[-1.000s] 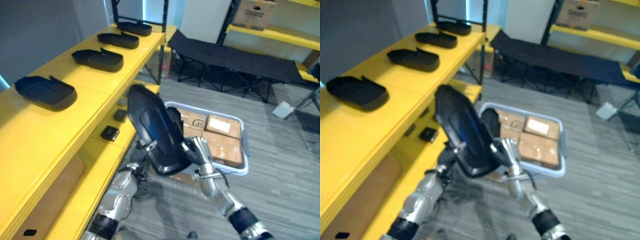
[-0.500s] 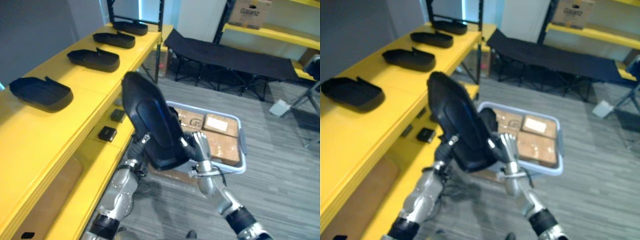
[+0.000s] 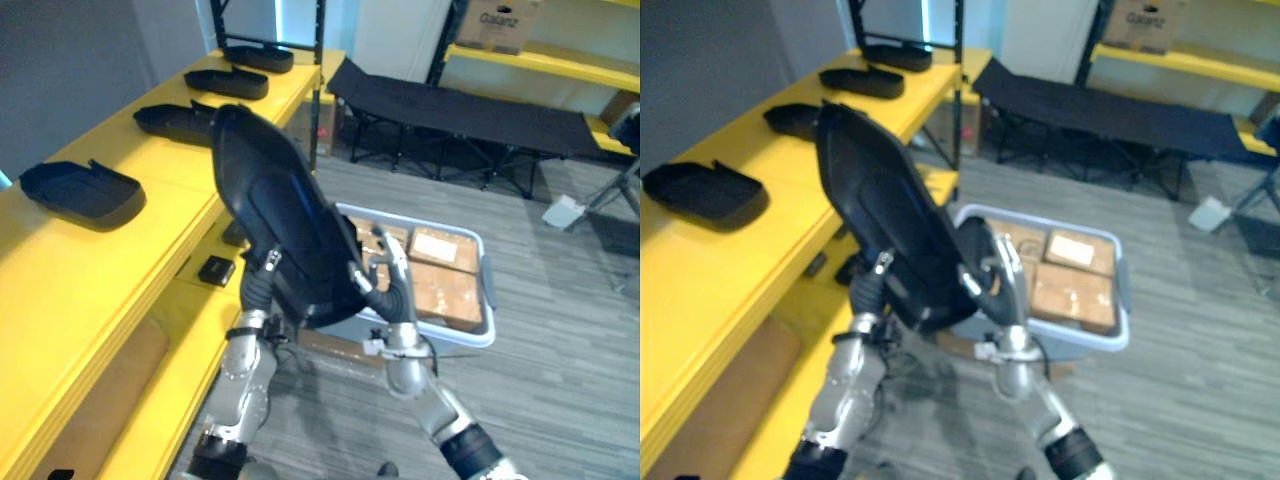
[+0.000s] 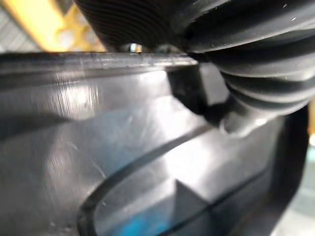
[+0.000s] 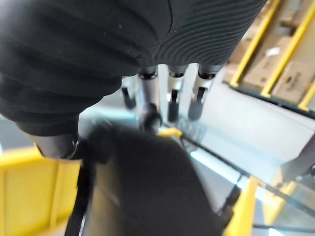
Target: Walk over and take plastic housings, then place them on the shelf
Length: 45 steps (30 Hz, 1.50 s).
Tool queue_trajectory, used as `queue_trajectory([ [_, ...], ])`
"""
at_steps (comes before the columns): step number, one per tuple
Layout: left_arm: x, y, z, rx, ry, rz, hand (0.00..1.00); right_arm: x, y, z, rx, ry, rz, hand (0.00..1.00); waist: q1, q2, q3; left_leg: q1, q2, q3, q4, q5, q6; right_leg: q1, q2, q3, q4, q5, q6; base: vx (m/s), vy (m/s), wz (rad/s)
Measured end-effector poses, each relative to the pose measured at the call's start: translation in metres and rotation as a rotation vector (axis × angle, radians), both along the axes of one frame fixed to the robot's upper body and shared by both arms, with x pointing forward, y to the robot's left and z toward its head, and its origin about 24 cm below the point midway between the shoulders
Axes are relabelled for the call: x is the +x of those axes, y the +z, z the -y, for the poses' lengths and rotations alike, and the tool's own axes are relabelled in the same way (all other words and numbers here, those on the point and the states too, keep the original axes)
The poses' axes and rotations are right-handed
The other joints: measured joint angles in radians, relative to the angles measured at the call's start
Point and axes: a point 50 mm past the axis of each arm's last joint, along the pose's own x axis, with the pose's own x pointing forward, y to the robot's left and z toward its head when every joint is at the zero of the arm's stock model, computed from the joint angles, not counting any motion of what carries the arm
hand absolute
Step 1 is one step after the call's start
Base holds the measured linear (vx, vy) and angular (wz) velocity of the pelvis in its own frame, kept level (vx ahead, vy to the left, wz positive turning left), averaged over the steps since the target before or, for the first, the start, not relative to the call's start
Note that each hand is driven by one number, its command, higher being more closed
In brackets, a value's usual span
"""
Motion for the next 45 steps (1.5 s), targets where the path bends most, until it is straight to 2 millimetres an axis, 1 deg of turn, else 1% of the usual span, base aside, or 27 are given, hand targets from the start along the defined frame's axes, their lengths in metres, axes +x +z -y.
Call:
queue_trajectory([
  [1, -0.002, -0.002, -0.003, 0.010, 0.020, -0.010, 1.00, 0.000, 0.002, 0.002, 0.031, -0.004, 0.001, 0.00, -0.004, 0.003, -0.001, 0.001, 0.000, 0.001, -0.001, 0.000, 0.000, 0.000, 0.000, 0.001, 0.000, 0.000, 0.000, -0.01, 0.022, -0.07],
  [4, -0.009, -0.005, -0.011, 0.109, 0.122, -0.027, 1.00, -0.001, 0.008, 0.012, 0.248, 0.008, -0.020, 0.00, -0.007, 0.012, -0.002, 0.012, 0.002, 0.012, -0.007, 0.000, -0.001, -0.003, 0.002, 0.012, 0.000, -0.001, 0.000, -0.01, 0.018, -0.11],
  [6, -0.017, 0.008, -0.017, 0.184, 0.204, 0.033, 1.00, -0.008, 0.014, 0.025, 0.442, 0.048, -0.021, 0.00, -0.006, 0.016, -0.002, 0.012, 0.004, 0.029, -0.010, -0.001, -0.001, -0.015, 0.002, 0.026, 0.000, 0.000, 0.000, 0.00, 0.017, -0.16],
  [8, -0.021, 0.020, -0.021, 0.230, 0.264, 0.091, 1.00, -0.016, 0.020, 0.038, 0.590, 0.072, 0.019, 0.00, -0.012, 0.022, -0.006, 0.012, 0.004, 0.030, -0.011, -0.001, -0.002, -0.015, 0.002, 0.027, 0.000, 0.000, 0.001, 0.01, 0.012, -0.05],
  [9, -0.022, 0.024, -0.023, 0.238, 0.281, 0.115, 1.00, -0.018, 0.022, 0.043, 0.627, 0.074, 0.037, 0.00, -0.014, 0.025, -0.007, 0.012, 0.004, 0.031, -0.011, -0.001, -0.002, -0.016, 0.002, 0.027, 0.000, 0.001, 0.001, 0.00, 0.000, 0.00],
  [10, -0.024, 0.031, -0.025, 0.233, 0.309, 0.153, 1.00, -0.021, 0.024, 0.054, 0.674, 0.066, 0.062, 0.00, -0.018, 0.029, -0.010, 0.012, 0.004, 0.032, -0.013, -0.001, -0.001, -0.016, 0.002, 0.029, 0.000, 0.001, 0.002, 0.00, 0.000, 0.00],
  [11, -0.026, 0.035, -0.028, 0.235, 0.337, 0.184, 1.00, -0.022, 0.023, 0.064, 0.693, 0.049, 0.064, 0.00, -0.024, 0.032, -0.012, 0.013, 0.004, 0.033, -0.013, -0.001, -0.001, -0.017, 0.003, 0.030, 0.000, 0.001, 0.002, 0.00, 0.000, 0.00],
  [12, -0.027, 0.036, -0.030, 0.238, 0.350, 0.197, 1.00, -0.023, 0.021, 0.069, 0.696, 0.037, 0.058, 0.00, -0.027, 0.034, -0.013, 0.013, 0.004, 0.034, -0.013, -0.001, -0.001, -0.018, 0.003, 0.031, 0.000, 0.001, 0.002, -0.02, 0.017, -0.04],
  [13, -0.029, 0.038, -0.033, 0.232, 0.365, 0.222, 1.00, -0.024, 0.014, 0.077, 0.703, 0.013, 0.024, 0.00, -0.033, 0.038, -0.015, 0.013, 0.004, 0.036, -0.015, -0.001, -0.001, -0.020, 0.003, 0.034, -0.001, 0.001, 0.002, -0.02, 0.013, -0.07],
  [15, -0.034, 0.040, -0.036, 0.202, 0.364, 0.267, 1.00, -0.025, -0.004, 0.086, 0.689, -0.025, -0.083, 0.00, -0.036, 0.042, -0.018, 0.019, 0.005, 0.054, -0.023, -0.001, -0.001, -0.032, 0.003, 0.052, -0.001, 0.002, 0.003, -0.02, 0.019, -0.21],
  [16, -0.040, 0.043, -0.036, 0.180, 0.364, 0.297, 1.00, -0.028, -0.028, 0.093, 0.675, -0.080, -0.215, 0.00, -0.039, 0.045, -0.018, 0.025, 0.005, 0.058, -0.027, -0.001, -0.001, -0.033, 0.003, 0.059, -0.001, 0.002, 0.003, -0.01, 0.019, -0.20],
  [17, -0.042, 0.044, -0.036, 0.175, 0.360, 0.308, 1.00, -0.030, -0.039, 0.097, 0.683, -0.102, -0.272, 0.00, -0.040, 0.046, -0.019, 0.027, 0.005, 0.059, -0.028, -0.001, -0.001, -0.033, 0.003, 0.059, -0.001, 0.001, 0.003, 0.00, 0.018, -0.09],
  [18, -0.045, 0.047, -0.034, 0.167, 0.354, 0.334, 1.00, -0.040, -0.062, 0.103, 0.701, -0.151, -0.390, 0.00, -0.041, 0.050, -0.020, 0.027, 0.005, 0.059, -0.030, -0.001, -0.001, -0.033, 0.003, 0.059, -0.001, 0.001, 0.003, 0.00, 0.000, 0.00],
  [19, -0.046, 0.047, -0.034, 0.166, 0.355, 0.338, 1.00, -0.041, -0.064, 0.104, 0.702, -0.156, -0.402, 0.00, -0.041, 0.051, -0.020, 0.027, 0.005, 0.059, -0.031, -0.001, -0.001, -0.033, 0.003, 0.059, -0.001, 0.001, 0.003, 0.00, 0.000, 0.00],
  [21, -0.051, 0.048, -0.040, 0.135, 0.368, 0.343, 1.00, -0.049, -0.070, 0.109, 0.689, -0.145, -0.429, 0.00, -0.053, 0.062, -0.021, 0.027, 0.005, 0.059, -0.032, -0.001, -0.001, -0.033, 0.003, 0.058, -0.001, 0.002, 0.003, 0.00, 0.000, 0.00],
  [22, -0.052, 0.048, -0.041, 0.129, 0.372, 0.339, 1.00, -0.049, -0.068, 0.109, 0.684, -0.132, -0.422, 0.00, -0.054, 0.063, -0.022, 0.027, 0.005, 0.058, -0.032, -0.001, -0.001, -0.032, 0.003, 0.057, -0.001, 0.002, 0.003, 0.00, 0.000, 0.00],
  [24, -0.057, 0.046, -0.052, 0.116, 0.409, 0.326, 1.00, -0.045, -0.056, 0.107, 0.663, -0.062, -0.374, 0.00, -0.052, 0.064, -0.022, 0.024, 0.005, 0.053, -0.031, -0.001, -0.001, -0.027, 0.003, 0.049, -0.002, 0.001, 0.003, -0.01, 0.016, 0.08],
  [26, -0.063, 0.048, -0.064, 0.132, 0.465, 0.330, 1.00, -0.040, -0.049, 0.103, 0.653, -0.022, -0.352, 0.00, -0.037, 0.063, -0.022, 0.012, 0.004, 0.035, -0.025, -0.001, -0.001, -0.019, 0.002, 0.028, -0.003, 0.000, 0.004, -0.03, 0.018, 0.30],
  [28, -0.071, 0.053, -0.078, 0.149, 0.543, 0.350, 1.00, -0.033, -0.048, 0.093, 0.649, 0.027, -0.377, 0.00, -0.024, 0.060, -0.022, -0.002, 0.001, -0.004, -0.025, 0.003, -0.001, -0.004, 0.001, -0.010, -0.004, -0.005, 0.006, -0.04, 0.016, 0.56],
  [30, -0.085, 0.062, -0.097, 0.178, 0.651, 0.382, 1.00, -0.022, -0.048, 0.074, 0.631, 0.106, -0.415, 0.00, 0.017, 0.060, -0.022, -0.017, -0.004, -0.059, -0.026, 0.012, -0.002, 0.022, 0.002, -0.065, -0.002, -0.013, 0.013, -0.02, 0.007, 0.66],
  [31, -0.089, 0.063, -0.102, 0.188, 0.675, 0.386, 1.00, -0.019, -0.049, 0.069, 0.625, 0.127, -0.426, 0.00, 0.028, 0.060, -0.025, -0.023, -0.006, -0.073, -0.026, 0.014, -0.002, 0.027, 0.002, -0.079, -0.002, -0.014, 0.014, -0.01, 0.007, 0.61],
  [34, -0.110, 0.067, -0.121, 0.230, 0.795, 0.385, 1.00, -0.005, -0.042, 0.045, 0.574, 0.237, -0.434, 0.00, 0.086, 0.056, -0.026, -0.042, -0.017, -0.129, -0.025, 0.024, 0.000, 0.052, 0.001, -0.138, -0.002, -0.016, 0.016, 0.00, 0.029, 0.52],
  [36, -0.121, 0.062, -0.130, 0.231, 0.856, 0.355, 1.00, 0.004, -0.037, 0.036, 0.560, 0.275, -0.426, 0.00, 0.119, 0.053, -0.026, -0.042, -0.024, -0.154, -0.025, 0.026, 0.000, 0.072, -0.001, -0.167, -0.002, -0.017, 0.017, 0.00, 0.033, 0.48],
  [39, -0.143, 0.056, -0.146, 0.270, 0.963, 0.296, 1.00, 0.015, -0.023, 0.033, 0.564, 0.294, -0.374, 0.00, 0.158, 0.037, -0.032, -0.041, -0.039, -0.185, -0.025, 0.026, 0.002, 0.093, -0.011, -0.200, -0.001, -0.035, 0.027, -0.02, 0.036, 0.30],
  [40, -0.144, 0.056, -0.147, 0.274, 0.971, 0.292, 1.00, 0.016, -0.022, 0.033, 0.564, 0.295, -0.369, 0.00, 0.160, 0.036, -0.032, -0.041, -0.039, -0.185, -0.025, 0.026, 0.002, 0.094, -0.011, -0.200, -0.001, -0.035, 0.027, -0.02, 0.028, 0.05],
  [42, -0.156, 0.053, -0.153, 0.301, 1.026, 0.258, 1.00, 0.020, -0.015, 0.031, 0.559, 0.308, -0.348, 0.00, 0.163, 0.036, -0.031, -0.037, -0.039, -0.185, -0.022, 0.025, 0.003, 0.099, -0.011, -0.200, -0.001, -0.041, 0.020, 0.00, 0.000, 0.00],
  [45, -0.163, 0.050, -0.156, 0.324, 1.040, 0.231, 1.00, 0.021, -0.017, 0.031, 0.561, 0.300, -0.371, 0.00, 0.162, 0.045, -0.021, -0.023, -0.040, -0.188, -0.010, 0.022, 0.008, 0.132, -0.010, -0.219, -0.001, -0.044, 0.020, 0.00, 0.008, 0.07],
])
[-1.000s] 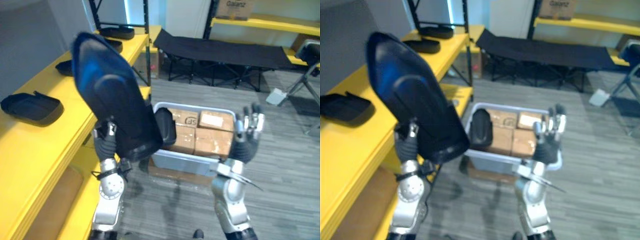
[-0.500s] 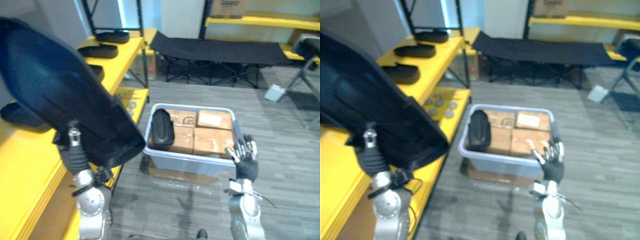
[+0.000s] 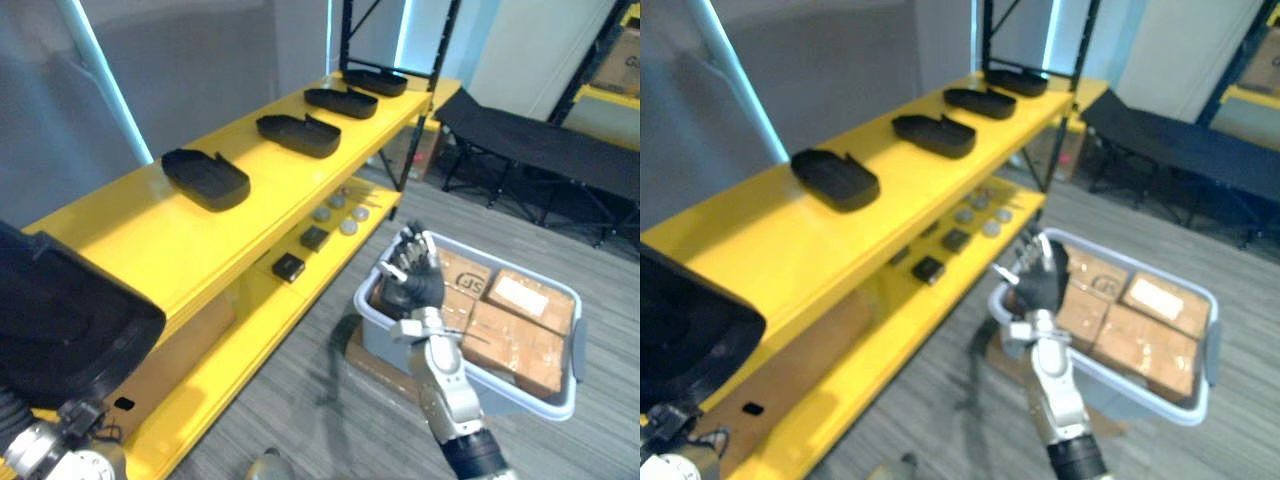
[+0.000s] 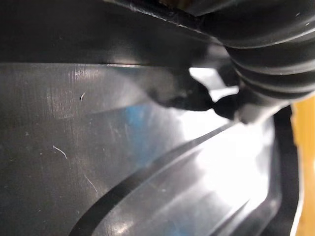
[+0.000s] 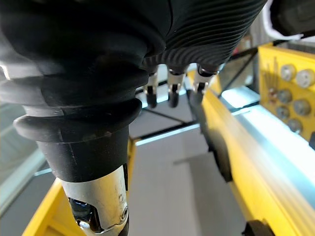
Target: Walk over and take plastic housings, then place them on the shelf
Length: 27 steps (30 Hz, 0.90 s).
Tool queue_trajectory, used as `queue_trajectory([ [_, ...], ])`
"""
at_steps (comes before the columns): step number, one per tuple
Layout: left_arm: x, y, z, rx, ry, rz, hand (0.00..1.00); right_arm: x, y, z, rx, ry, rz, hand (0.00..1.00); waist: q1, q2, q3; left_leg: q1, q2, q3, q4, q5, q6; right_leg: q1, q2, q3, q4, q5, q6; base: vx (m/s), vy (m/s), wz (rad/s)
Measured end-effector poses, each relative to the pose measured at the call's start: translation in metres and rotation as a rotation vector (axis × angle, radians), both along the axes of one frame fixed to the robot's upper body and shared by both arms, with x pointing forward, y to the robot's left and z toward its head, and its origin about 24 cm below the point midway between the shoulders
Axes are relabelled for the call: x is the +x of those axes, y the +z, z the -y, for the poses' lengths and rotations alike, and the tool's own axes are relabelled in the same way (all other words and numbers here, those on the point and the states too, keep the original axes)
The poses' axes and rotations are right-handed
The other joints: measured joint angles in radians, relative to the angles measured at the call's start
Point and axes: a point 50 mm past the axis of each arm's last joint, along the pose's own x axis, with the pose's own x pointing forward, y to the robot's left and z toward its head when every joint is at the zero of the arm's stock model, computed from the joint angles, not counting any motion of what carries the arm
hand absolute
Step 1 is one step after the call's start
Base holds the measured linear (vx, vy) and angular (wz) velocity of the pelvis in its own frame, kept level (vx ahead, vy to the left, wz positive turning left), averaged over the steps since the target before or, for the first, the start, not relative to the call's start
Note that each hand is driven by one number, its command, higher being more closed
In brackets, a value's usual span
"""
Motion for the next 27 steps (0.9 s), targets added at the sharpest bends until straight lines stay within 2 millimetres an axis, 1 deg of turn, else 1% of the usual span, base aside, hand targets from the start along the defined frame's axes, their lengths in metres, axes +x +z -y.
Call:
queue_trajectory([
  [2, 0.003, 0.001, 0.001, 0.001, -0.025, 0.009, 1.00, -0.002, -0.004, 0.002, -0.007, -0.005, -0.029, 0.00, -0.006, 0.005, 0.014, -0.005, -0.005, -0.005, 0.017, -0.003, 0.006, 0.034, -0.002, -0.034, 0.000, -0.006, 0.006, -0.01, 0.009, 0.44],
  [3, 0.007, 0.002, 0.002, -0.001, -0.057, 0.026, 1.00, -0.006, -0.008, 0.004, -0.008, -0.014, -0.051, 0.00, -0.009, 0.009, 0.020, -0.016, -0.009, -0.003, 0.017, -0.004, 0.015, 0.051, -0.005, -0.067, 0.000, -0.019, 0.012, -0.03, 0.006, 0.67],
  [4, 0.009, 0.003, 0.003, -0.002, -0.070, 0.035, 1.00, -0.009, -0.010, 0.005, -0.007, -0.022, -0.063, 0.00, -0.010, 0.006, 0.021, -0.021, -0.008, 0.002, 0.016, 0.001, 0.021, 0.058, -0.007, -0.088, 0.000, -0.021, 0.014, -0.03, 0.009, 0.84],
  [5, 0.011, 0.004, 0.005, -0.008, -0.092, 0.052, 1.00, -0.013, -0.016, 0.009, -0.012, -0.041, -0.092, 0.00, -0.011, 0.006, 0.028, -0.020, -0.009, 0.009, 0.005, 0.016, 0.019, 0.067, -0.013, -0.115, 0.004, -0.030, 0.023, -0.01, 0.008, 0.60],
  [6, 0.012, 0.003, 0.006, -0.016, -0.100, 0.060, 1.00, -0.015, -0.019, 0.010, -0.019, -0.047, -0.105, 0.00, -0.010, 0.002, 0.028, -0.020, -0.011, 0.015, -0.003, 0.023, 0.018, 0.064, -0.020, -0.118, 0.014, -0.034, 0.027, 0.03, 0.071, 0.52],
  [7, 0.011, 0.003, 0.007, -0.019, -0.099, 0.069, 1.00, -0.017, -0.022, 0.010, -0.029, -0.046, -0.123, 0.00, -0.003, -0.005, 0.036, -0.021, -0.017, 0.019, -0.011, 0.029, 0.021, 0.064, -0.035, -0.127, 0.034, -0.042, 0.031, 0.05, 0.091, 0.35],
  [9, 0.012, 0.003, 0.009, -0.010, -0.103, 0.066, 1.00, -0.019, -0.025, 0.008, -0.018, -0.042, -0.131, 0.00, -0.007, -0.009, 0.047, -0.037, -0.030, 0.023, -0.014, 0.036, 0.023, 0.058, -0.061, -0.141, 0.070, -0.057, 0.037, 0.06, 0.093, 0.31],
  [10, 0.013, 0.006, 0.010, 0.002, -0.110, 0.069, 1.00, -0.021, -0.027, 0.008, -0.017, -0.034, -0.137, 0.00, -0.006, -0.015, 0.052, -0.036, -0.040, 0.024, -0.014, 0.038, 0.023, 0.045, -0.081, -0.139, 0.106, -0.066, 0.026, 0.08, 0.110, 0.15],
  [11, 0.013, 0.011, 0.012, 0.023, -0.115, 0.085, 1.00, -0.022, -0.028, 0.008, -0.020, -0.025, -0.138, 0.00, -0.009, -0.023, 0.059, -0.036, -0.047, 0.025, -0.014, 0.039, 0.025, 0.033, -0.098, -0.129, 0.139, -0.076, 0.008, 0.09, 0.130, 0.09],
  [12, 0.013, 0.014, 0.013, 0.036, -0.120, 0.093, 1.00, -0.022, -0.028, 0.008, -0.022, -0.021, -0.138, 0.00, -0.009, -0.028, 0.062, -0.036, -0.050, 0.025, -0.014, 0.039, 0.026, 0.025, -0.105, -0.112, 0.157, -0.078, 0.006, 0.08, 0.114, 0.11],
  [13, 0.017, 0.021, 0.015, 0.081, -0.139, 0.100, 1.00, -0.024, -0.030, 0.008, -0.027, -0.009, -0.137, 0.00, -0.015, -0.041, 0.068, -0.036, -0.055, 0.022, -0.016, 0.039, 0.028, 0.009, -0.119, -0.043, 0.193, -0.078, 0.005, 0.05, 0.094, 0.11],
  [14, 0.020, 0.023, 0.015, 0.095, -0.151, 0.103, 1.00, -0.025, -0.030, 0.008, -0.028, 0.000, -0.131, 0.00, -0.018, -0.045, 0.069, -0.036, -0.056, 0.020, -0.017, 0.039, 0.029, 0.000, -0.121, -0.008, 0.206, -0.078, 0.004, 0.07, 0.124, 0.17],
  [15, 0.025, 0.027, 0.018, 0.110, -0.182, 0.111, 1.00, -0.025, -0.029, 0.008, -0.031, 0.018, -0.111, 0.00, -0.028, -0.049, 0.072, -0.038, -0.057, 0.008, -0.020, 0.040, 0.032, -0.018, -0.123, 0.060, 0.234, -0.079, 0.001, 0.05, 0.086, 0.19],
  [16, 0.028, 0.028, 0.019, 0.115, -0.197, 0.116, 1.00, -0.026, -0.028, 0.008, -0.032, 0.026, -0.103, 0.00, -0.038, -0.049, 0.072, -0.040, -0.058, -0.005, -0.024, 0.043, 0.035, -0.024, -0.123, 0.091, 0.250, -0.080, -0.001, 0.05, 0.067, 0.40],
  [17, 0.035, 0.031, 0.022, 0.123, -0.235, 0.132, 1.00, -0.027, -0.027, 0.009, -0.045, 0.035, -0.075, 0.00, -0.055, -0.048, 0.073, -0.044, -0.061, -0.028, -0.038, 0.056, 0.039, -0.036, -0.121, 0.145, 0.275, -0.087, -0.011, 0.02, 0.000, 0.60],
  [18, 0.044, 0.034, 0.025, 0.128, -0.265, 0.153, 1.00, -0.028, -0.024, 0.010, -0.059, 0.041, -0.043, 0.00, -0.066, -0.043, 0.076, -0.055, -0.064, -0.051, -0.053, 0.072, 0.037, -0.043, -0.114, 0.184, 0.283, -0.108, -0.034, 0.01, -0.026, 0.61],
  [19, 0.049, 0.034, 0.026, 0.126, -0.281, 0.160, 1.00, -0.027, -0.022, 0.011, -0.062, 0.042, -0.028, 0.00, -0.065, -0.045, 0.076, -0.063, -0.064, -0.060, -0.053, 0.076, 0.035, -0.041, -0.109, 0.191, 0.279, -0.117, -0.037, -0.01, -0.071, 0.53],
  [20, 0.058, 0.034, 0.026, 0.114, -0.294, 0.165, 1.00, -0.025, -0.018, 0.011, -0.069, 0.049, -0.002, 0.00, -0.061, -0.048, 0.075, -0.081, -0.065, -0.077, -0.047, 0.082, 0.029, -0.038, -0.102, 0.190, 0.267, -0.134, -0.027, -0.02, -0.104, 0.41],
  [22, 0.066, 0.029, 0.027, 0.071, -0.297, 0.162, 1.00, -0.019, -0.009, 0.010, -0.077, 0.056, 0.045, 0.00, -0.061, -0.037, 0.098, -0.089, -0.065, -0.099, -0.028, 0.086, 0.022, -0.004, -0.084, 0.188, 0.235, -0.158, -0.007, -0.05, -0.111, 0.33],
  [23, 0.069, 0.025, 0.029, 0.043, -0.306, 0.145, 1.00, -0.018, -0.006, 0.010, -0.100, 0.071, 0.066, 0.00, -0.062, -0.028, 0.108, -0.090, -0.064, -0.106, -0.016, 0.087, 0.021, 0.019, -0.073, 0.187, 0.220, -0.183, -0.006, -0.07, -0.112, 0.27],
  [24, 0.069, 0.020, 0.032, 0.023, -0.316, 0.122, 1.00, -0.017, -0.005, 0.011, -0.118, 0.084, 0.077, 0.00, -0.063, -0.019, 0.113, -0.089, -0.057, -0.115, -0.016, 0.093, 0.010, 0.034, -0.061, 0.188, 0.212, -0.209, -0.005, -0.08, -0.114, 0.26],
  [25, 0.070, 0.018, 0.034, 0.013, -0.323, 0.115, 1.00, -0.017, -0.004, 0.013, -0.128, 0.089, 0.082, 0.00, -0.062, -0.013, 0.117, -0.089, -0.050, -0.118, -0.016, 0.098, 0.004, 0.038, -0.053, 0.188, 0.211, -0.221, -0.001, -0.10, -0.119, 0.21],
  [26, 0.069, 0.013, 0.036, -0.008, -0.329, 0.097, 1.00, -0.017, -0.004, 0.015, -0.147, 0.102, 0.091, 0.00, -0.061, -0.002, 0.124, -0.089, -0.034, -0.120, -0.018, 0.105, -0.008, 0.046, -0.034, 0.189, 0.208, -0.247, 0.005, -0.15, -0.154, 0.14],
  [27, 0.066, 0.009, 0.036, -0.021, -0.329, 0.076, 1.00, -0.018, -0.004, 0.015, -0.159, 0.117, 0.098, 0.00, -0.062, 0.003, 0.127, -0.088, -0.023, -0.121, -0.024, 0.120, -0.010, 0.051, -0.019, 0.190, 0.206, -0.270, 0.015, -0.13, -0.132, 0.15],
])
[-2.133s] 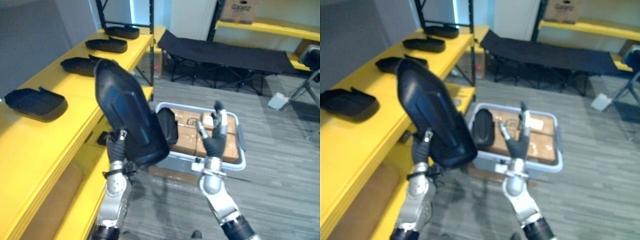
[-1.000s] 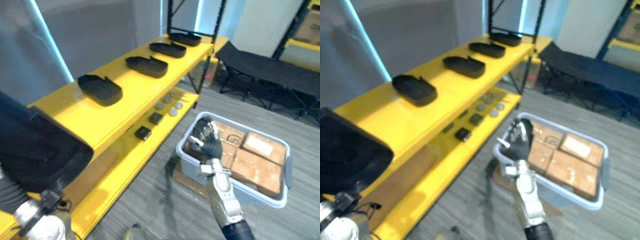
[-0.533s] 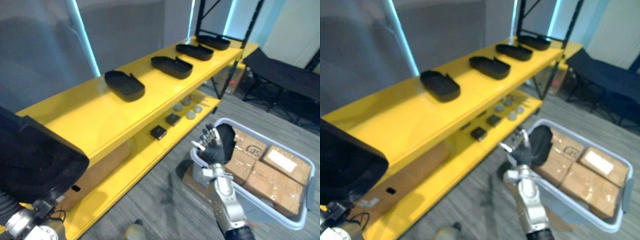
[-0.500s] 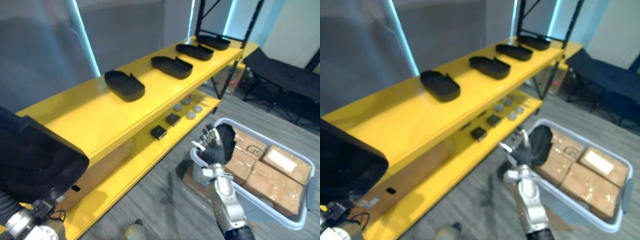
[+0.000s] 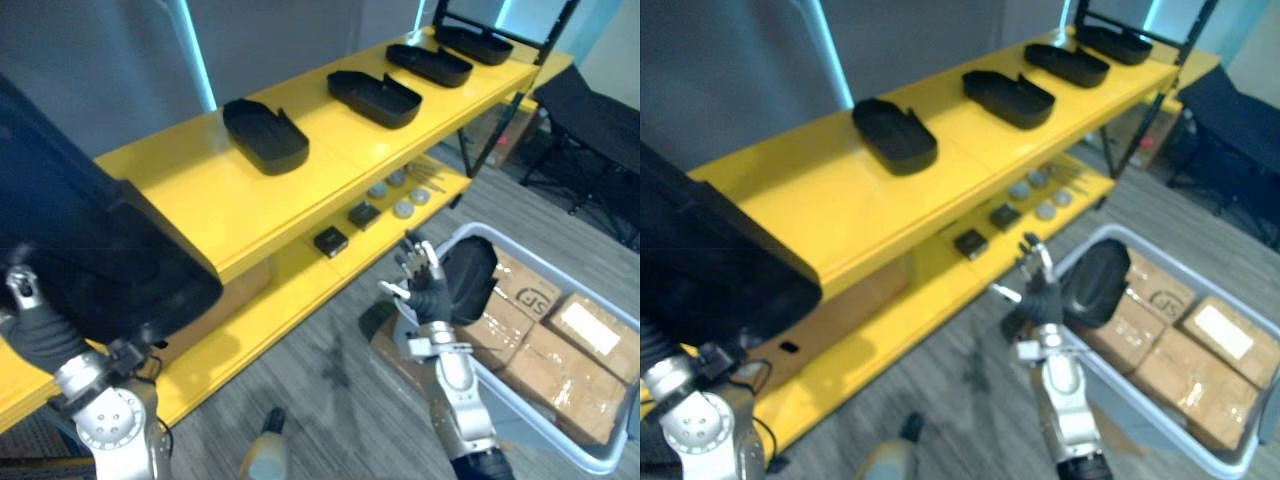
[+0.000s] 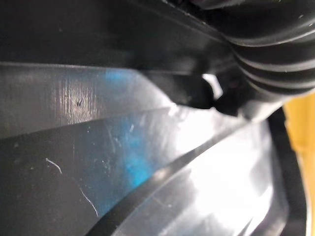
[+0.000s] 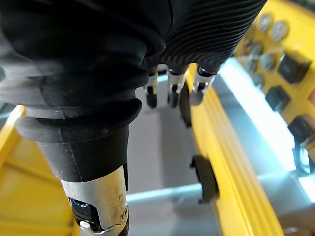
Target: Walk over and take plastic housings, then place them on the shelf
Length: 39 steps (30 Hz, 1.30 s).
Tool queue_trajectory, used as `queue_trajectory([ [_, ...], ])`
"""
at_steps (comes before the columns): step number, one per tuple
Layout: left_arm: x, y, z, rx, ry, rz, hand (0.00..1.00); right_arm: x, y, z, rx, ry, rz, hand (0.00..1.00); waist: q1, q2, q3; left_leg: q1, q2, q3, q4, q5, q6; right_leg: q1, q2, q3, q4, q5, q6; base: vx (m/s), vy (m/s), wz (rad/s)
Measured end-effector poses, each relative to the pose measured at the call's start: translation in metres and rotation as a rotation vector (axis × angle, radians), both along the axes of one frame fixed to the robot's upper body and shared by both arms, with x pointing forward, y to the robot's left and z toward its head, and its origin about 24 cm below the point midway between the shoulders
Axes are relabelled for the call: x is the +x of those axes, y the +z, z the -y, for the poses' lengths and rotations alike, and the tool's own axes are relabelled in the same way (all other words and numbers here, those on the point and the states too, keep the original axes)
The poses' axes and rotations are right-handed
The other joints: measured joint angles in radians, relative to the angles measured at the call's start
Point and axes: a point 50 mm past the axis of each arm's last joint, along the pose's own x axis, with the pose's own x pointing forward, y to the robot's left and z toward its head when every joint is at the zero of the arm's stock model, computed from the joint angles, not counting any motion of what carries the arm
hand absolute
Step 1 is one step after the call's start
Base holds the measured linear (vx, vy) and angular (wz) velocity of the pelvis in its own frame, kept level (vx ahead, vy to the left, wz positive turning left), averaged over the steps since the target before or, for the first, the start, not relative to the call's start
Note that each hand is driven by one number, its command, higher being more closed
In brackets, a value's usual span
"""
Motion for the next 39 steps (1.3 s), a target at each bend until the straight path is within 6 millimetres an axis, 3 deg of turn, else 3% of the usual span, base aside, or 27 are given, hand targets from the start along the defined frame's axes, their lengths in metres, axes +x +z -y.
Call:
queue_trajectory([
  [3, -0.007, -0.009, 0.001, -0.011, 0.000, -0.049, 1.00, -0.004, -0.001, 0.007, -0.027, 0.012, 0.014, 0.00, -0.017, 0.021, 0.009, 0.010, 0.036, 0.015, -0.035, 0.042, 0.014, 0.012, 0.037, -0.022, 0.004, -0.019, 0.001, -0.16, -0.119, 0.28],
  [7, -0.014, -0.016, 0.000, -0.012, -0.001, -0.093, 1.00, -0.013, -0.011, 0.016, -0.027, -0.002, -0.015, 0.00, -0.022, 0.021, 0.010, -0.005, 0.035, 0.069, -0.037, 0.056, 0.034, 0.020, 0.028, -0.057, 0.016, -0.030, 0.005, -0.08, -0.010, 0.30],
  [11, -0.012, -0.014, 0.001, 0.009, -0.033, -0.092, 1.00, -0.018, -0.013, 0.015, -0.016, -0.033, -0.001, 0.00, -0.014, -0.020, 0.016, -0.044, -0.002, 0.146, -0.018, 0.066, 0.040, 0.034, -0.018, -0.104, 0.011, -0.033, 0.016, 0.02, 0.065, 0.42],
  [14, -0.006, -0.010, 0.004, 0.030, -0.069, -0.072, 1.00, -0.015, -0.006, 0.012, -0.114, -0.069, 0.054, 0.00, -0.001, -0.049, 0.016, -0.092, -0.050, 0.151, 0.027, 0.040, 0.061, 0.033, -0.056, -0.131, 0.023, -0.022, 0.007, 0.09, 0.091, 0.35],
  [16, -0.001, -0.006, 0.007, 0.052, -0.111, -0.057, 1.00, -0.014, -0.004, 0.013, -0.136, -0.095, 0.060, 0.00, -0.004, -0.052, 0.018, -0.100, -0.060, 0.175, 0.049, 0.016, 0.071, 0.027, -0.086, -0.119, 0.094, 0.010, 0.003, 0.10, 0.137, 0.52],
  [18, 0.002, -0.002, 0.007, 0.092, -0.147, -0.054, 1.00, -0.013, -0.003, 0.014, -0.163, -0.120, 0.069, 0.00, -0.012, -0.055, 0.019, -0.044, -0.067, 0.198, 0.025, 0.006, 0.086, -0.035, -0.144, -0.031, 0.307, 0.070, -0.082, 0.11, 0.171, 0.33],
  [19, 0.002, -0.001, 0.006, 0.105, -0.150, -0.059, 1.00, -0.013, -0.003, 0.013, -0.170, -0.124, 0.072, 0.00, -0.012, -0.057, 0.019, -0.025, -0.070, 0.200, 0.016, 0.001, 0.093, -0.059, -0.160, 0.002, 0.364, 0.104, -0.100, 0.13, 0.155, 0.03],
  [21, 0.004, 0.005, 0.004, 0.163, -0.159, -0.065, 1.00, -0.012, -0.001, 0.014, -0.159, -0.152, 0.079, 0.00, -0.031, -0.047, 0.022, 0.048, -0.068, 0.193, -0.018, -0.020, 0.124, -0.149, -0.192, 0.114, 0.550, 0.304, -0.102, 0.19, 0.134, 0.05],
  [22, 0.005, 0.007, 0.004, 0.176, -0.163, -0.061, 1.00, -0.012, 0.000, 0.014, -0.156, -0.156, 0.084, 0.00, -0.035, -0.044, 0.023, 0.058, -0.063, 0.181, -0.027, -0.026, 0.133, -0.176, -0.189, 0.136, 0.596, 0.243, -0.084, 0.22, 0.090, 0.15],
  [23, 0.008, 0.010, 0.003, 0.183, -0.166, -0.054, 1.00, -0.010, 0.003, 0.014, -0.155, -0.158, 0.097, 0.00, -0.051, -0.041, 0.024, 0.074, -0.049, 0.170, -0.032, -0.030, 0.143, -0.226, -0.167, 0.145, 0.649, 0.087, -0.092, 0.17, 0.054, 0.08],
  [24, 0.012, 0.012, 0.003, 0.175, -0.169, -0.047, 1.00, -0.008, 0.005, 0.015, -0.153, -0.169, 0.110, 0.00, -0.057, -0.034, 0.029, 0.094, -0.030, 0.167, -0.032, -0.043, 0.146, -0.262, -0.126, 0.139, 0.627, 0.004, -0.103, 0.19, 0.073, 0.02],
  [25, 0.015, 0.012, 0.003, 0.171, -0.171, -0.045, 1.00, -0.008, 0.006, 0.016, -0.154, -0.179, 0.113, 0.00, -0.058, -0.032, 0.030, 0.104, -0.024, 0.166, -0.028, -0.052, 0.144, -0.270, -0.106, 0.141, 0.588, -0.015, -0.104, 0.16, 0.058, 0.05],
  [26, 0.024, 0.013, 0.006, 0.158, -0.192, -0.045, 1.00, -0.008, 0.007, 0.021, -0.156, -0.201, 0.124, 0.00, -0.062, -0.028, 0.030, 0.113, -0.016, 0.146, -0.021, -0.068, 0.140, -0.280, -0.062, 0.161, 0.470, -0.027, -0.111, 0.20, 0.000, 0.35],
  [29, 0.043, 0.014, 0.009, 0.137, -0.224, -0.061, 1.00, -0.012, 0.026, 0.034, -0.171, -0.251, 0.223, 0.00, -0.113, -0.022, 0.032, 0.081, -0.011, 0.059, 0.004, -0.091, 0.121, -0.325, 0.048, 0.379, 0.210, -0.014, -0.092, 0.14, -0.105, 0.70],
  [32, 0.047, 0.008, 0.014, 0.107, -0.238, -0.100, 1.00, -0.021, 0.053, 0.039, -0.162, -0.234, 0.370, 0.00, -0.122, -0.039, 0.021, 0.074, -0.025, -0.008, 0.007, -0.111, 0.082, -0.329, 0.072, 0.435, 0.126, 0.007, -0.065, 0.16, -0.307, 1.02],
  [33, 0.046, 0.004, 0.013, 0.095, -0.229, -0.117, 1.00, -0.024, 0.069, 0.037, -0.158, -0.177, 0.461, 0.00, -0.117, -0.072, 0.000, 0.074, -0.046, -0.042, 0.006, -0.120, 0.039, -0.302, 0.068, 0.438, 0.087, 0.077, -0.009, 0.22, -0.478, 1.00],
  [37, 0.030, -0.024, 0.023, -0.026, -0.229, -0.211, 1.00, -0.012, 0.089, 0.035, -0.181, -0.051, 0.523, 0.00, -0.077, 0.068, -0.049, 0.066, 0.067, -0.043, -0.002, -0.100, -0.031, -0.228, 0.170, 0.301, 0.042, 0.083, -0.053, 0.23, -0.291, 0.67],
  [39, 0.026, -0.027, 0.024, -0.058, -0.242, -0.213, 1.00, -0.006, 0.090, 0.035, -0.180, -0.057, 0.508, 0.00, -0.077, 0.075, -0.059, 0.076, 0.071, -0.013, -0.008, -0.071, -0.020, -0.174, 0.175, 0.222, 0.039, 0.069, -0.074, 0.22, -0.225, 0.98],
])
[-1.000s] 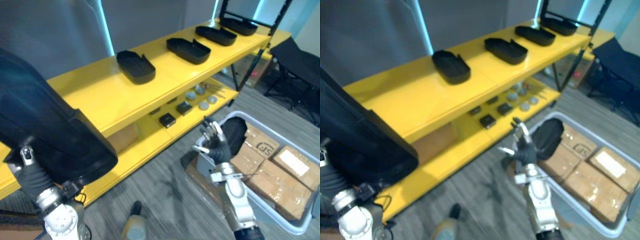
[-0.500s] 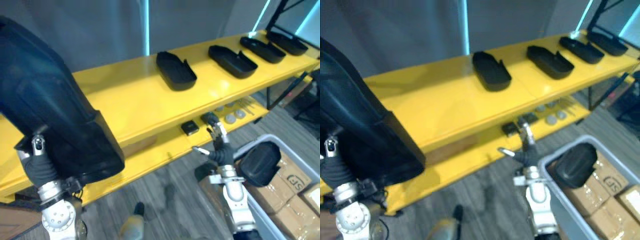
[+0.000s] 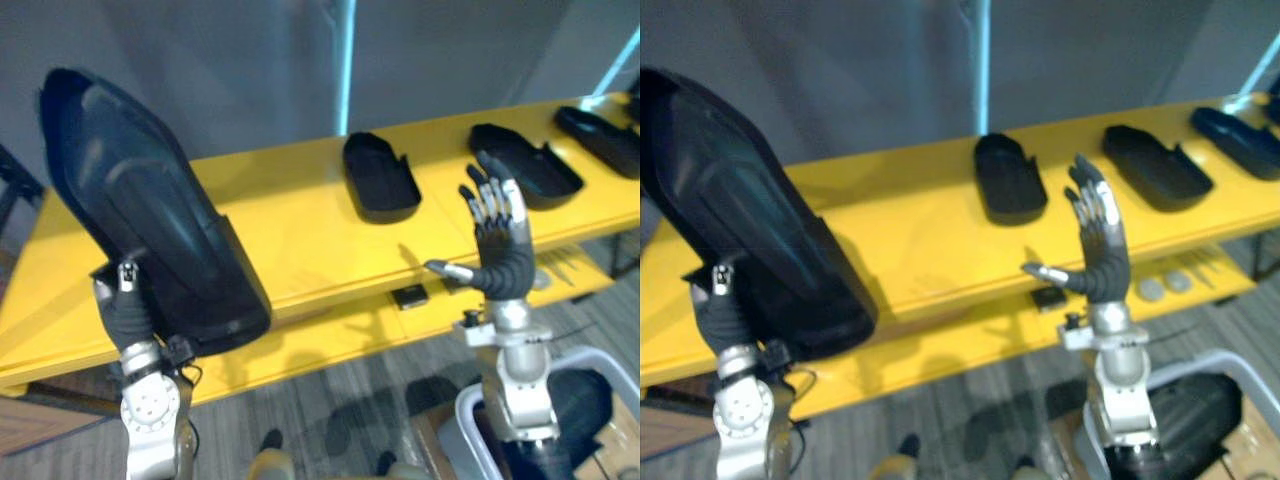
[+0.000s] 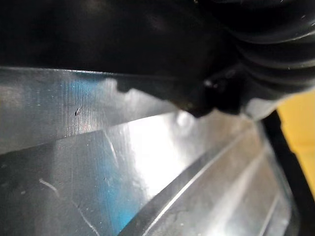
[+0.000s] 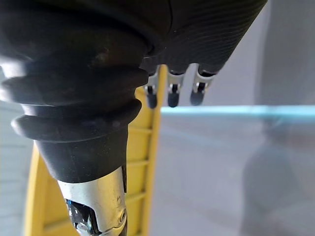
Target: Walk over and take plastic housings, then place them on the shelf
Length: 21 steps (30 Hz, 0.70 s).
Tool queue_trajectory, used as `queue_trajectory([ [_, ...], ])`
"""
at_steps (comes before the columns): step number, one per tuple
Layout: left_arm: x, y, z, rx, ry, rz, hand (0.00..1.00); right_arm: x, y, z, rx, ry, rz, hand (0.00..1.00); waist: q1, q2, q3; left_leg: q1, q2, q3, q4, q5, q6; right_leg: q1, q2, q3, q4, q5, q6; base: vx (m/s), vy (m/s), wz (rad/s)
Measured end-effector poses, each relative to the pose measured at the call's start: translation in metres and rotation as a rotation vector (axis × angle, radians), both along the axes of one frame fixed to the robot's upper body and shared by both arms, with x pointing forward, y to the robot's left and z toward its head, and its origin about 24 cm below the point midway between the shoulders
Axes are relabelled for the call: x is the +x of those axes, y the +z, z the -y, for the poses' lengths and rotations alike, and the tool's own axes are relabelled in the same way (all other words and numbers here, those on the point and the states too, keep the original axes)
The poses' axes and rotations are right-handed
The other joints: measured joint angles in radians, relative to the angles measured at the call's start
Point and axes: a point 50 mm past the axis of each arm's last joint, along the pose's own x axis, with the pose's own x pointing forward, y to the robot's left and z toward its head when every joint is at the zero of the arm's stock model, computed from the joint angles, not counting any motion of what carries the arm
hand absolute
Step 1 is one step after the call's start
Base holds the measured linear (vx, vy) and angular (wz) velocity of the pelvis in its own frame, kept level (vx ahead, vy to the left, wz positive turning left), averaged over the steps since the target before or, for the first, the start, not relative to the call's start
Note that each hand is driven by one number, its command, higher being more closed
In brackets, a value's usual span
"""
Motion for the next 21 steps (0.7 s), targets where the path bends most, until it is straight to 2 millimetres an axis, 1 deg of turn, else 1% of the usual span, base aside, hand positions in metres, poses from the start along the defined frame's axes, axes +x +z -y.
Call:
queue_trajectory([
  [1, -0.001, 0.001, 0.000, -0.002, -0.009, 0.004, 1.00, 0.001, 0.000, 0.000, 0.003, -0.006, -0.005, 0.00, 0.001, 0.000, 0.000, 0.002, 0.000, 0.019, -0.001, 0.005, 0.004, 0.013, 0.001, -0.018, -0.002, -0.002, -0.003, 0.18, -0.166, 0.90],
  [2, -0.001, 0.002, 0.001, 0.005, -0.027, 0.012, 1.00, 0.002, -0.001, 0.001, 0.013, -0.019, -0.013, 0.00, 0.008, 0.000, 0.000, 0.005, -0.001, 0.046, -0.005, 0.013, 0.013, 0.028, 0.000, -0.038, -0.004, -0.007, -0.011, 0.10, -0.077, 0.58],
  [3, -0.002, 0.004, 0.002, 0.013, -0.041, 0.021, 1.00, 0.002, -0.002, 0.002, 0.026, -0.035, -0.021, 0.00, 0.019, -0.001, -0.002, 0.015, -0.002, 0.057, -0.025, 0.018, 0.020, 0.038, 0.000, -0.052, -0.010, -0.012, -0.016, 0.08, -0.055, 0.51],
  [4, -0.002, 0.005, 0.003, 0.018, -0.050, 0.028, 1.00, 0.003, -0.002, 0.002, 0.034, -0.045, -0.020, 0.00, 0.021, -0.002, -0.002, 0.017, -0.003, 0.056, -0.035, 0.019, 0.019, 0.045, 0.000, -0.062, -0.019, -0.013, -0.016, 0.06, -0.022, 0.35],
  [5, -0.001, 0.006, 0.004, 0.028, -0.067, 0.033, 1.00, 0.003, -0.002, 0.002, 0.047, -0.072, -0.016, 0.00, 0.027, -0.008, -0.003, 0.024, -0.004, 0.064, -0.059, 0.019, 0.019, 0.050, -0.001, -0.063, -0.033, -0.016, -0.015, 0.05, 0.000, 0.09],
  [6, -0.001, 0.006, 0.004, 0.037, -0.076, 0.031, 1.00, 0.003, -0.003, 0.002, 0.067, -0.101, -0.016, 0.00, 0.026, -0.022, -0.002, 0.029, -0.010, 0.079, -0.072, 0.023, 0.018, 0.050, -0.009, -0.061, -0.043, -0.017, -0.014, 0.05, 0.014, -0.04],
  [7, -0.001, 0.007, 0.004, 0.045, -0.079, 0.030, 1.00, 0.002, -0.004, 0.002, 0.081, -0.117, -0.018, 0.00, 0.022, -0.030, -0.003, 0.030, -0.016, 0.084, -0.075, 0.025, 0.020, 0.050, -0.014, -0.059, -0.047, -0.017, -0.013, 0.02, 0.035, -0.18],
  [9, 0.003, 0.010, 0.006, 0.077, -0.104, 0.031, 1.00, -0.003, -0.013, 0.007, 0.126, -0.180, -0.055, 0.00, 0.000, -0.056, -0.007, 0.057, -0.033, 0.117, -0.104, 0.036, 0.034, 0.050, -0.033, -0.039, -0.051, -0.018, -0.011, 0.01, 0.042, -0.25],
  [11, 0.006, 0.012, 0.006, 0.127, -0.123, 0.023, 1.00, -0.010, -0.019, 0.014, 0.153, -0.224, -0.086, 0.00, -0.013, -0.061, -0.010, 0.089, -0.041, 0.161, -0.128, 0.040, 0.039, 0.048, -0.045, -0.006, -0.052, -0.017, -0.001, -0.01, 0.064, -0.50],
  [12, 0.011, 0.016, 0.005, 0.180, -0.144, 0.020, 1.00, -0.016, -0.023, 0.019, 0.168, -0.251, -0.103, 0.00, -0.031, -0.060, -0.011, 0.101, -0.044, 0.187, -0.137, 0.041, 0.042, 0.046, -0.052, 0.010, -0.054, -0.013, 0.006, -0.02, 0.062, -0.57],
  [13, 0.015, 0.018, 0.004, 0.205, -0.156, 0.020, 1.00, -0.019, -0.026, 0.022, 0.178, -0.263, -0.115, 0.00, -0.039, -0.059, -0.012, 0.107, -0.045, 0.198, -0.142, 0.042, 0.043, 0.043, -0.054, 0.024, -0.055, -0.010, 0.011, -0.03, 0.062, -0.54],
  [14, 0.022, 0.022, 0.003, 0.243, -0.186, 0.015, 1.00, -0.025, -0.031, 0.026, 0.182, -0.286, -0.138, 0.00, -0.054, -0.057, -0.014, 0.119, -0.046, 0.222, -0.150, 0.042, 0.044, 0.036, -0.056, 0.043, -0.059, -0.005, 0.018, -0.04, 0.044, -0.46],
  [15, 0.026, 0.023, 0.003, 0.257, -0.200, 0.010, 1.00, -0.028, -0.034, 0.028, 0.184, -0.298, -0.152, 0.00, -0.064, -0.056, -0.022, 0.120, -0.046, 0.237, -0.157, 0.045, 0.047, 0.027, -0.057, 0.053, -0.061, -0.003, 0.021, -0.04, 0.050, -0.57],
  [16, 0.034, 0.024, 0.001, 0.275, -0.220, -0.005, 1.00, -0.034, -0.038, 0.032, 0.182, -0.317, -0.173, 0.00, -0.084, -0.050, -0.032, 0.120, -0.046, 0.261, -0.164, 0.047, 0.050, 0.011, -0.056, 0.078, -0.068, 0.010, 0.023, -0.02, 0.046, -0.54],
  [17, 0.045, 0.024, 0.000, 0.273, -0.235, -0.028, 1.00, -0.039, -0.042, 0.037, 0.171, -0.338, -0.197, 0.00, -0.099, -0.042, -0.037, 0.121, -0.047, 0.282, -0.171, 0.050, 0.053, -0.001, -0.057, 0.098, -0.076, 0.020, 0.026, -0.02, 0.042, -0.52],
  [18, 0.051, 0.023, -0.001, 0.266, -0.241, -0.042, 1.00, -0.042, -0.044, 0.040, 0.167, -0.348, -0.208, 0.00, -0.108, -0.039, -0.039, 0.123, -0.047, 0.294, -0.175, 0.051, 0.053, -0.007, -0.057, 0.109, -0.077, 0.024, 0.026, -0.02, 0.046, -0.50],
  [21, 0.080, 0.012, -0.015, 0.253, -0.224, -0.165, 1.00, -0.052, -0.053, 0.050, 0.148, -0.360, -0.267, 0.00, -0.163, -0.029, -0.039, 0.134, -0.047, 0.341, -0.176, 0.050, 0.054, -0.024, -0.054, 0.156, -0.088, 0.042, 0.030, -0.02, 0.027, -0.46],
])
